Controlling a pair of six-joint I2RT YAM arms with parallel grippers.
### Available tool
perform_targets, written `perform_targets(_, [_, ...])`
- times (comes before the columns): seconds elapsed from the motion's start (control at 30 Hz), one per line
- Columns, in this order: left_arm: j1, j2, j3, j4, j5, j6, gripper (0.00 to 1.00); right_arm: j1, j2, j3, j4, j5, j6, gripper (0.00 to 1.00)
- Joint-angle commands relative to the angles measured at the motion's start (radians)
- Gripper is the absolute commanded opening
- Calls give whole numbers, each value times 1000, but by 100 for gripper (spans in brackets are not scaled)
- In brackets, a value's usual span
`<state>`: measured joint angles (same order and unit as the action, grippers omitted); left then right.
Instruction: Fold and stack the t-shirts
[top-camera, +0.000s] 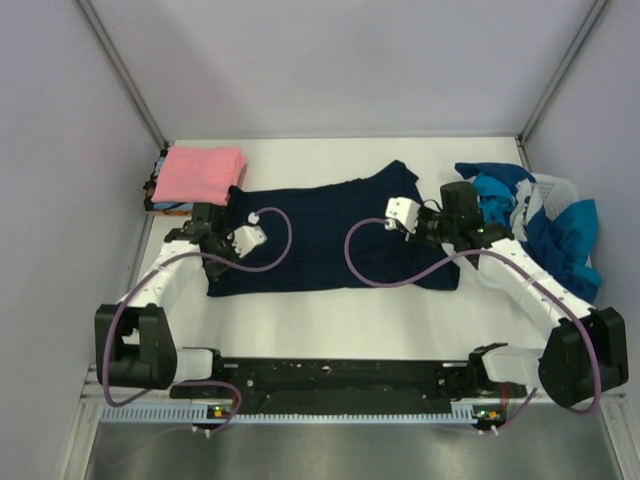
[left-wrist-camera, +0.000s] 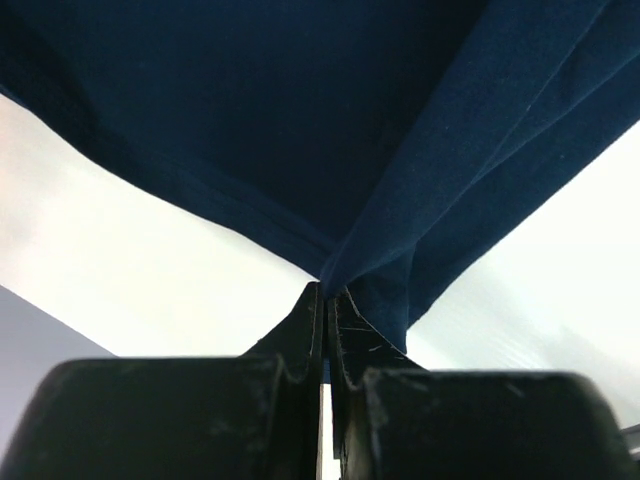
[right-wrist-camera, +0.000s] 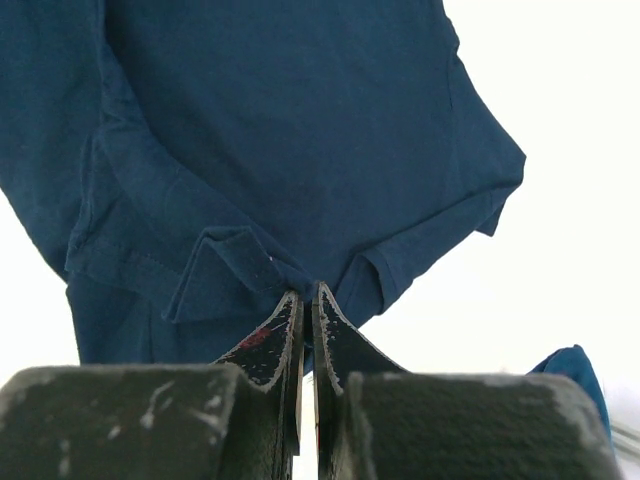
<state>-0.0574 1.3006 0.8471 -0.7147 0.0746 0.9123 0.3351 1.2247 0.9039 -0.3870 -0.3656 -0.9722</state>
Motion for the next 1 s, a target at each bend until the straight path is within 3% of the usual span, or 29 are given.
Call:
perform_targets(0.0, [5,58,61,43,-18,-26,0,-34,42,13,108,-35,7,0])
perform_targets(0.6, [5,172,81,41,-64,-39,0,-76,268,194,139,39,-106,0])
perform_targets(0.83, [5,195,110,98,-150,-84,19,-77,320,213,120,-13,-118,0])
perform_targets(0.97, [21,210,112,256,-260,-131,31,-77,360,231,122,7,-100,0])
